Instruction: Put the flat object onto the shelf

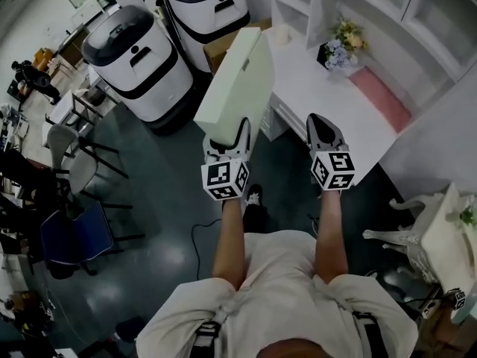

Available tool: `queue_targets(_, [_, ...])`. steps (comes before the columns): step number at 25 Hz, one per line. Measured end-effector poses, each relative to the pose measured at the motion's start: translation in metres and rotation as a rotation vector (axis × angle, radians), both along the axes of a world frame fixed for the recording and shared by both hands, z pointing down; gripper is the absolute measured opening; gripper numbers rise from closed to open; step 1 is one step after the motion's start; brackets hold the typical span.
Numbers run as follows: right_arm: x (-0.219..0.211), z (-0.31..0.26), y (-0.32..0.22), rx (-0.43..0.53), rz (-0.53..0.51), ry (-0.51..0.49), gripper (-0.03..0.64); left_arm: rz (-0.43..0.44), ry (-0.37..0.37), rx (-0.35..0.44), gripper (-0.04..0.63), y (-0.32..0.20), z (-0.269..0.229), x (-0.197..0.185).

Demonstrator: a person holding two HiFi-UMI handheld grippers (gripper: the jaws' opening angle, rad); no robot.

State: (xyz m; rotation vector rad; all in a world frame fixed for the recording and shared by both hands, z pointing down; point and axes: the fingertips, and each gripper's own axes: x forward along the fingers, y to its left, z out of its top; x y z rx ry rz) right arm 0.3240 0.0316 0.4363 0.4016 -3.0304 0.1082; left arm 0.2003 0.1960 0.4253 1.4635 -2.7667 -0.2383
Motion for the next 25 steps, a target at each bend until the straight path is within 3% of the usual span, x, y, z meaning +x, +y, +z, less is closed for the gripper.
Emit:
queue_targets(8, [-0.042, -0.006, -0.059, 0.017, 0.05, 0.03, 0.069, 0.048, 0.009, 0.003, 0.275, -0.06, 0.002, -0.054])
queue_targets(25, [-0.125, 0.005, -0.129, 0.008, 0.172, 0.077, 0.069, 0.142, 0.06, 0.009, 0.276, -0.139, 0.012, -0.164])
